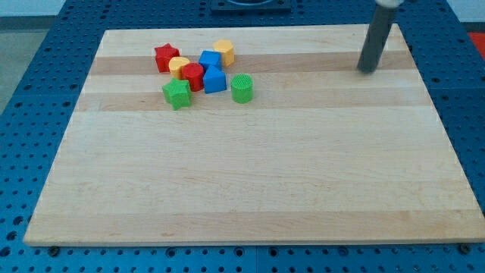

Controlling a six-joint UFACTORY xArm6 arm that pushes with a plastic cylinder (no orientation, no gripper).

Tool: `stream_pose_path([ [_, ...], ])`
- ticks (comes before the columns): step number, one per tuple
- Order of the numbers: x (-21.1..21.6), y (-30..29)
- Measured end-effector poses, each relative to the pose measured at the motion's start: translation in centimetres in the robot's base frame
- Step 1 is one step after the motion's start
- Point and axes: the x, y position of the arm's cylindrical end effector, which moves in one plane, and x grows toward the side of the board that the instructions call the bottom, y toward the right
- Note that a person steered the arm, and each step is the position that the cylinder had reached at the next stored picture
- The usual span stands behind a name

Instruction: Point your arm at the green star

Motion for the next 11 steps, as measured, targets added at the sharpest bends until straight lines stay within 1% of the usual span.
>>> stream_pose_path([
  [1, 10.4, -6.7],
  [2, 13.7, -11.5],
  [3, 12.1, -17.7],
  [4, 7.8, -21.3],
  [5, 6.0, -25.7],
  [6, 5.8, -30.3],
  [7, 5.7, -30.9],
  [9, 5.6, -26.8],
  [10, 5.5, -26.5],
  [11, 4.6, -26.5],
])
